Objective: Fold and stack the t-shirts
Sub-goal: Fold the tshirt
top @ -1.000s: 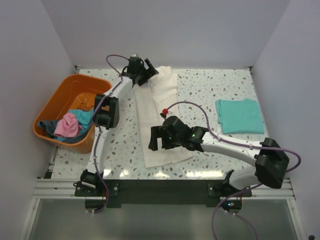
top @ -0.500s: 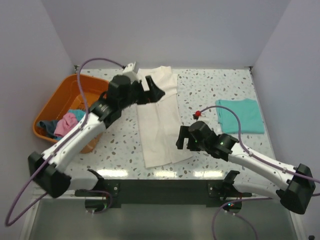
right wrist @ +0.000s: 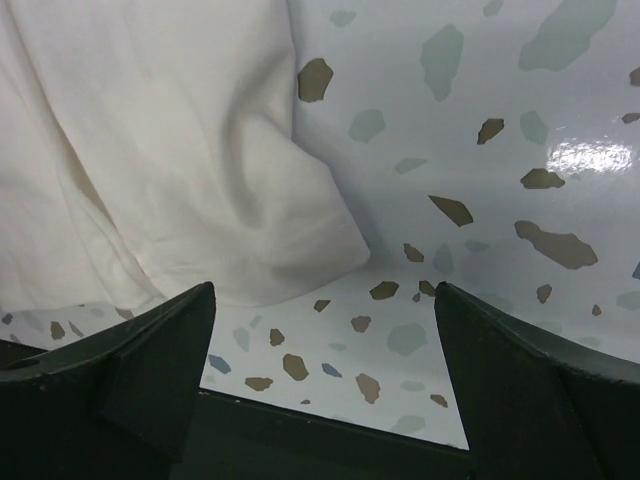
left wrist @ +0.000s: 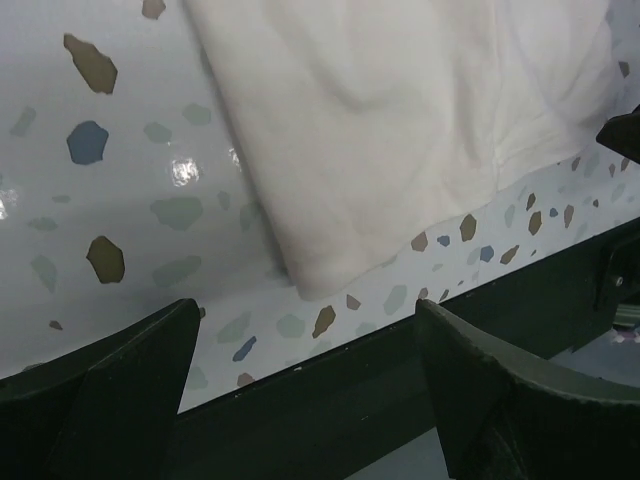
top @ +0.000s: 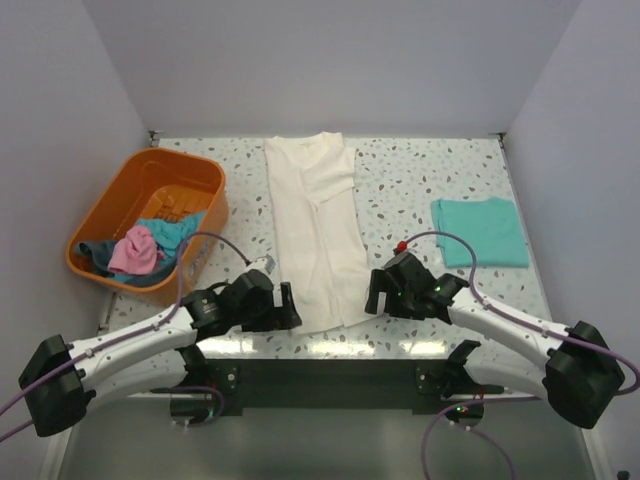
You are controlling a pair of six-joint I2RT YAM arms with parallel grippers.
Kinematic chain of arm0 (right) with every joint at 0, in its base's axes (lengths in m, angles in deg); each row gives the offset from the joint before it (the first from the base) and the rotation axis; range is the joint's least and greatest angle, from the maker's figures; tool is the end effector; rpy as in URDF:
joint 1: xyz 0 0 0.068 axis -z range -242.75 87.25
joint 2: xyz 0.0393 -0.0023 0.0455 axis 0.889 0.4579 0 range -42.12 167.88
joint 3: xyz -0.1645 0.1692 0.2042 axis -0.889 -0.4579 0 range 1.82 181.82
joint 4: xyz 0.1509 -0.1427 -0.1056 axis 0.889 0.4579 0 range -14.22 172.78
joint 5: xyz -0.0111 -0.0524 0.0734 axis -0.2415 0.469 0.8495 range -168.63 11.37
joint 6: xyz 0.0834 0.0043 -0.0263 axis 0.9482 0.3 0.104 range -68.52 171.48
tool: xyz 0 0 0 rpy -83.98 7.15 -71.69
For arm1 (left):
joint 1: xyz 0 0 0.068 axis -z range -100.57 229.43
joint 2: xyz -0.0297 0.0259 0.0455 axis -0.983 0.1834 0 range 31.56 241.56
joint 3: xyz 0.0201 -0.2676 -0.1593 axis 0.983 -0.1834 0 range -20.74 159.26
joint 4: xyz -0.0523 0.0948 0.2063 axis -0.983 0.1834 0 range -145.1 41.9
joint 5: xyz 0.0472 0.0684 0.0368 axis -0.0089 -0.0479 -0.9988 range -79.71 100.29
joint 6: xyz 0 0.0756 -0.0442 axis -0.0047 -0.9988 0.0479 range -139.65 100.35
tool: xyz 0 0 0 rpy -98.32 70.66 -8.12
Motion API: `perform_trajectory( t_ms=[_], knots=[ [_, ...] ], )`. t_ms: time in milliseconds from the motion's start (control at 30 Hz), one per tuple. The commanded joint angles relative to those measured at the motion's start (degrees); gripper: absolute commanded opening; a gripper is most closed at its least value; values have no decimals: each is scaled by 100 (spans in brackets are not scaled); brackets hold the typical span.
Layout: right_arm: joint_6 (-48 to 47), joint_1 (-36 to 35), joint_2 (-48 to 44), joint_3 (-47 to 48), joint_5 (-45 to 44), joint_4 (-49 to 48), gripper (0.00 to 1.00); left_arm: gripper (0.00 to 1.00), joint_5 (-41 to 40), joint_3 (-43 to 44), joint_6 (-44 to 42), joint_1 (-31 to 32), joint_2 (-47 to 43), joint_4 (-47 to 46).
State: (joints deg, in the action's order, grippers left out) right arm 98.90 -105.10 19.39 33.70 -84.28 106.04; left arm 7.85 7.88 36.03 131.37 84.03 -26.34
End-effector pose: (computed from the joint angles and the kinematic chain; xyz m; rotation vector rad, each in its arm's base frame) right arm 0.1283 0.1067 0.1963 0.1535 2.6670 0.4136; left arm 0.0932 -0.1136 0.2027 -0.1052 2.6374 -0.6877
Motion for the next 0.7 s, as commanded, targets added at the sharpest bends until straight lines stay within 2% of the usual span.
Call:
perform_trajectory(
  t_ms=[0, 67, 133, 233, 267, 367, 400, 467, 533, 567, 600, 667],
  knots=[
    [136, 16, 18, -182, 293, -451, 93, 93, 173, -312, 697, 227, -53, -650],
    [197, 16, 10, -340, 275, -616, 91, 89, 51, -357, 847, 325, 61, -765],
    [259, 7, 1, -515, 301, -915, 90, 81, -20, -419, 935, 369, 263, -933],
    [268, 25, 105, -630, 284, -1171, 80, 67, -99, -401, 927, 378, 580, -1038],
    [268, 25, 158, -630, 188, -1154, 73, 64, -108, -358, 875, 369, 763, -1056],
    [294, 60, 317, -639, 108, -1171, 65, 49, -187, -296, 892, 378, 1036, -1064],
    [329, 60, 352, -639, 134, -1172, 61, 41, -143, -304, 875, 378, 1090, -1126],
    [338, 60, 387, -656, 204, -1189, 55, 34, -29, -392, 892, 395, 1169, -1179],
    [347, 51, 370, -709, 179, -1224, 48, 21, -116, -524, 1049, 413, 1161, -1249],
    [347, 60, 370, -727, 126, -1224, 35, 15, -134, -637, 1137, 413, 1126, -1310],
    [347, 51, 361, -736, 91, -1198, 27, 2, -143, -665, 1155, 413, 1099, -1485],
    [338, 69, 326, -744, 125, -1189, 11, 0, -222, -709, 1182, 413, 1047, -1653]
  ],
)
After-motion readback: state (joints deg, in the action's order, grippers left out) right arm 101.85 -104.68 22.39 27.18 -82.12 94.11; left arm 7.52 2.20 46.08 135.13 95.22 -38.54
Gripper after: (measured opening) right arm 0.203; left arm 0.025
